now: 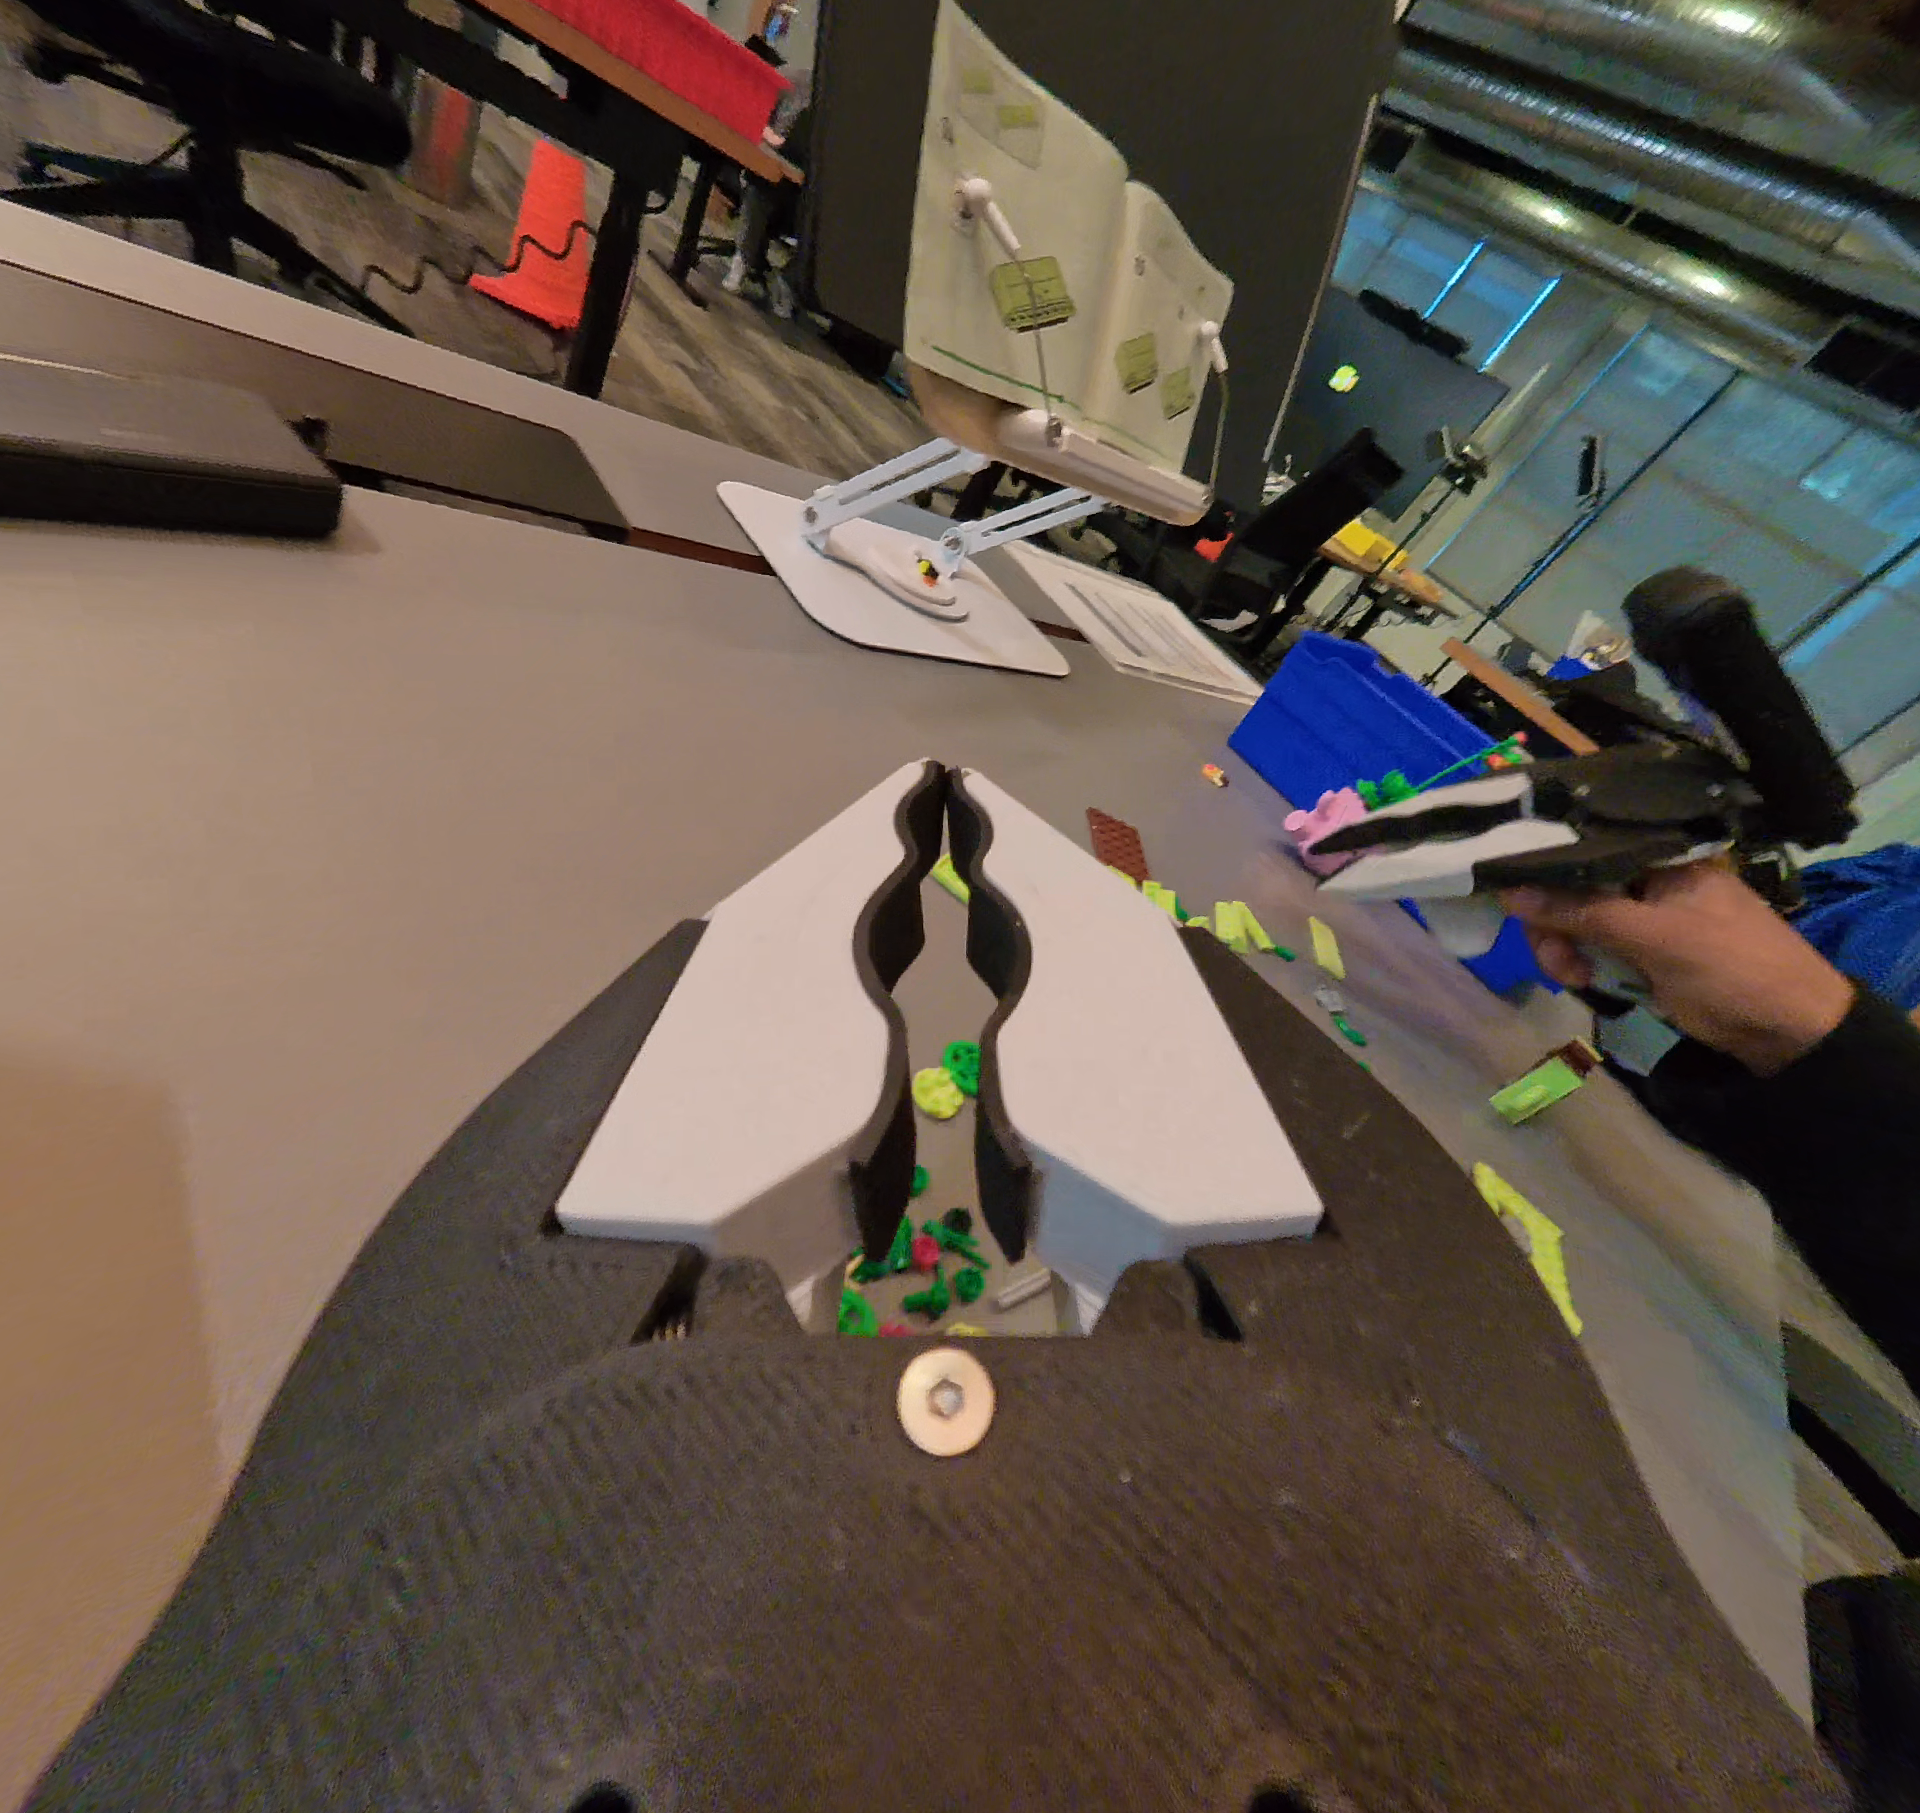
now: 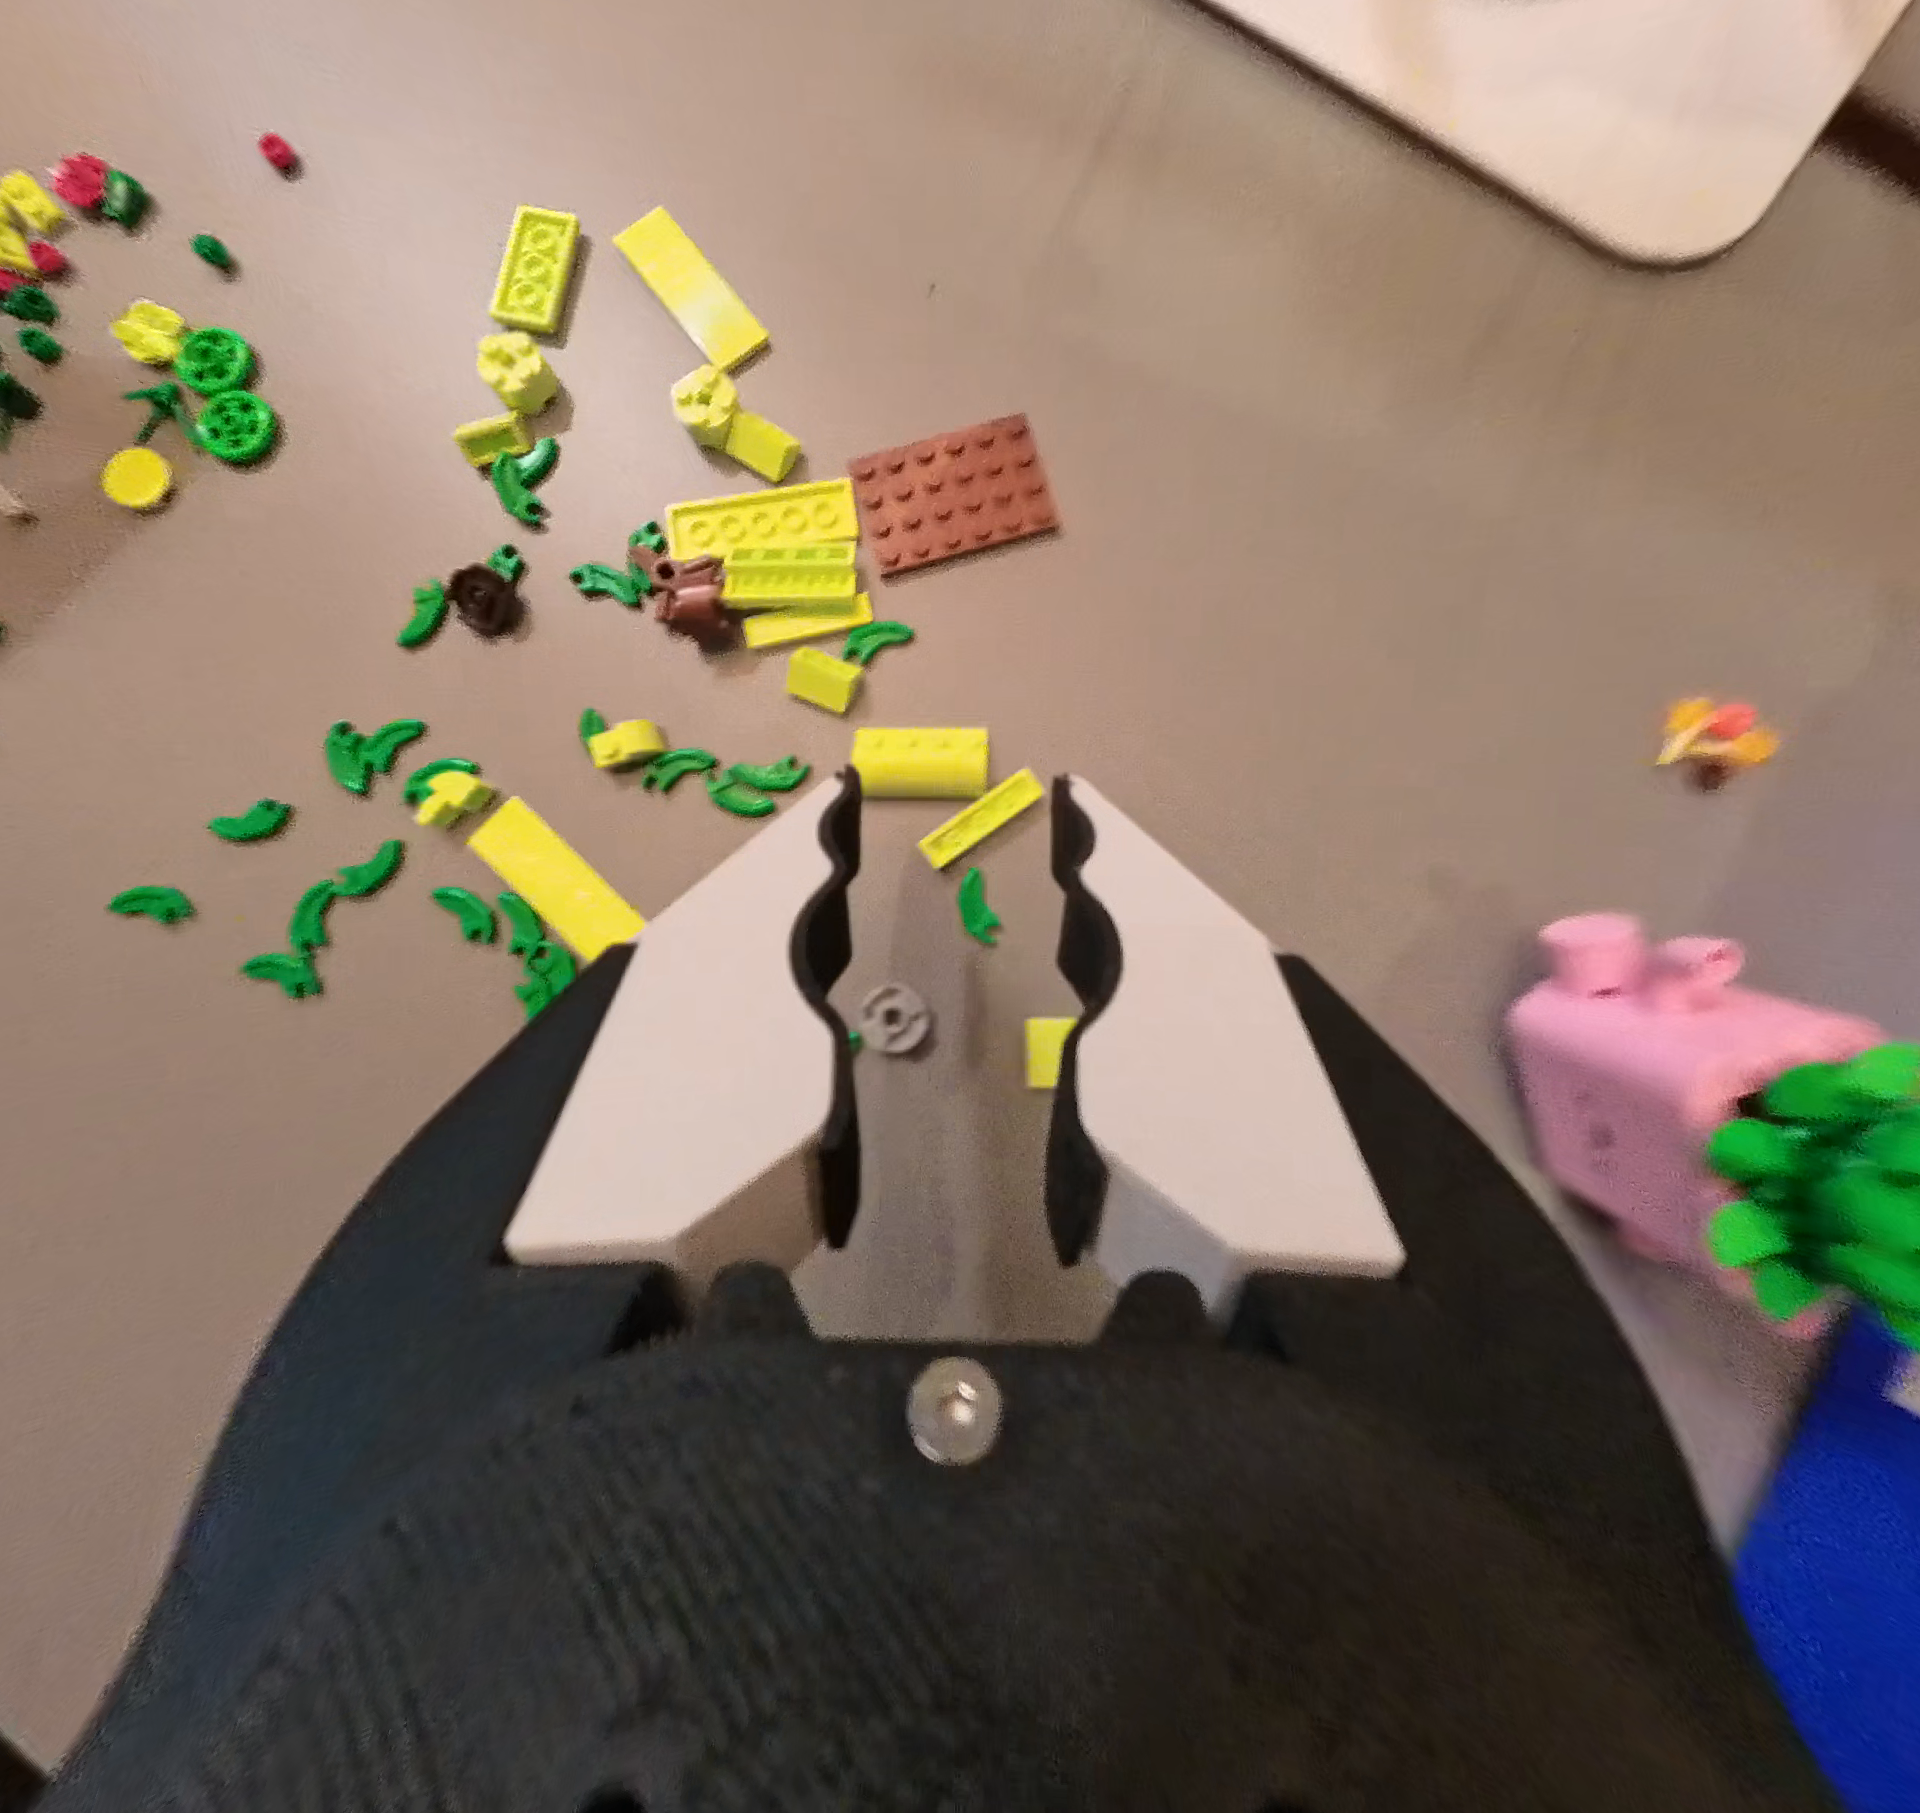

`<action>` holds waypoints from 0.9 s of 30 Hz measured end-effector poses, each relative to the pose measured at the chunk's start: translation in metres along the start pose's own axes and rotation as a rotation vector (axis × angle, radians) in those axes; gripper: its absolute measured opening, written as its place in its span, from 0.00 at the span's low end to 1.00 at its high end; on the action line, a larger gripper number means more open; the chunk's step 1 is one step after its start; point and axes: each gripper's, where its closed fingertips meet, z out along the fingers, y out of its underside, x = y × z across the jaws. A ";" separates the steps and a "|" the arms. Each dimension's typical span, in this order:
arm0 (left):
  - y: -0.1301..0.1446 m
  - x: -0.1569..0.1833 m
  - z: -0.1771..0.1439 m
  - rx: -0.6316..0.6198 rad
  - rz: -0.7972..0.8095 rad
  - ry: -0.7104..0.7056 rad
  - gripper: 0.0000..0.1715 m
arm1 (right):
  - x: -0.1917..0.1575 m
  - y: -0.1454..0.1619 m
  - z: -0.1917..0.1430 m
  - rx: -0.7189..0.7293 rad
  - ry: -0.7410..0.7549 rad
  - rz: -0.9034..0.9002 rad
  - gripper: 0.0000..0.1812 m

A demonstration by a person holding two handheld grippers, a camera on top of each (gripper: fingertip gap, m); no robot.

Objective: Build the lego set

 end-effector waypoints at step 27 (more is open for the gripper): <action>0.007 0.005 0.009 0.002 0.008 0.008 0.00 | -0.049 -0.030 0.083 -0.124 -0.064 -0.076 0.25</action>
